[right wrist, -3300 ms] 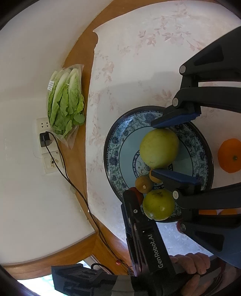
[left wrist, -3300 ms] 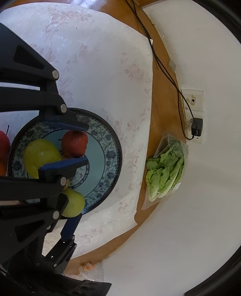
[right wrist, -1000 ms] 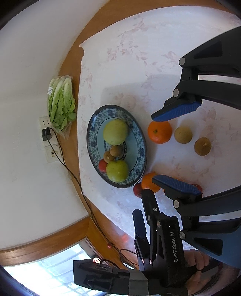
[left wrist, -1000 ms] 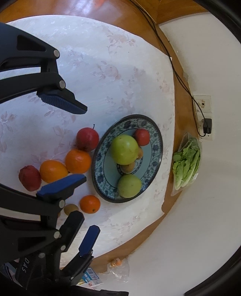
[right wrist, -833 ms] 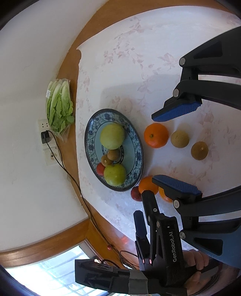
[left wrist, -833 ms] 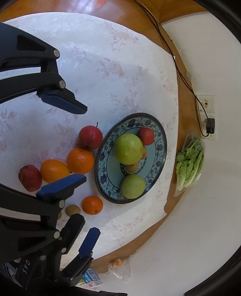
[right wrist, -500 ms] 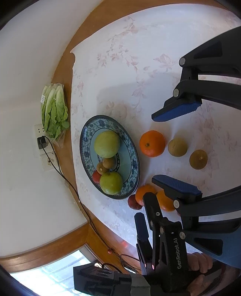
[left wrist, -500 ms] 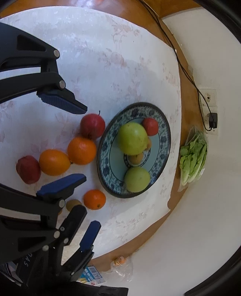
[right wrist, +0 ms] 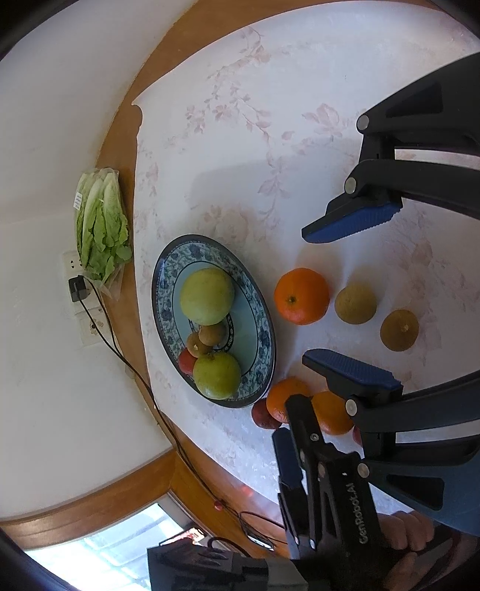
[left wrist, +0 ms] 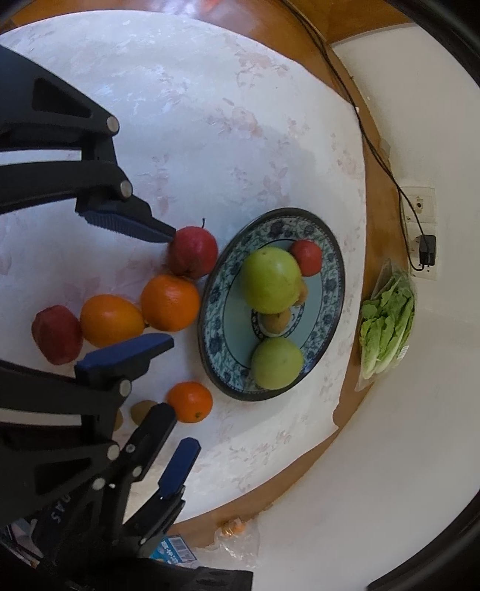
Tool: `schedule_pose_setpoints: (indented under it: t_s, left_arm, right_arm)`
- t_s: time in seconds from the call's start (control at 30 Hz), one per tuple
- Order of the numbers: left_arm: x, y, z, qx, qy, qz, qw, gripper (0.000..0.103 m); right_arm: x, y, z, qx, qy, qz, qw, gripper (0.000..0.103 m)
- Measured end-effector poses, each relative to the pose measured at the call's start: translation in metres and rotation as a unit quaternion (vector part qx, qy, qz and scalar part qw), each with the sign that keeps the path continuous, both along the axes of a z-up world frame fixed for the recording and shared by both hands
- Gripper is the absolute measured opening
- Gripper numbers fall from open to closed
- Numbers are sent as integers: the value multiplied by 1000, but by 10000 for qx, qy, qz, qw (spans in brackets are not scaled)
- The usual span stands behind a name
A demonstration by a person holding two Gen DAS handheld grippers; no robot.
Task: Organize fruits
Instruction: 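Grasp an orange with the left tool while the right tool grasps another orange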
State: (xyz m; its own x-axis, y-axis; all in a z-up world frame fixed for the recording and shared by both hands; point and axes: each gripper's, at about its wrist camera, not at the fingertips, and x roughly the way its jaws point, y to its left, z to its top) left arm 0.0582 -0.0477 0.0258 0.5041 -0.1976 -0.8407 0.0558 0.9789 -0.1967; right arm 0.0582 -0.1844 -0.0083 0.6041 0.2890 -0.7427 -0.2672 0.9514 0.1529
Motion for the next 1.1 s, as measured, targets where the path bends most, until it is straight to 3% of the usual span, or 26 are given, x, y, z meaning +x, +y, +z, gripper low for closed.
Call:
schedule_pose_setpoints:
  t_s: [0.3, 0.57, 0.67, 0.8, 1.1]
  left_arm:
    - [0, -6, -5, -156, 61, -72, 9998, 44]
    - [-3, -10, -8, -252, 79, -132, 9996, 43]
    - [-2, -11, -11, -299, 110, -132, 9994, 43]
    - [-1, -10, -12, -288, 78, -98, 9995, 43]
    - [2, -10, -14, -173, -69, -55, 9998, 37]
  right_arm:
    - [9, 2, -5, 10, 31, -23, 10000, 61]
    - [14, 0, -13, 41, 94, -105, 9999, 61]
    - [17, 0, -15, 57, 83, -102, 9999, 57]
    - [18, 3, -17, 197, 96, 31, 9998, 38]
    - [16, 5, -16, 194, 57, 64, 9998, 37]
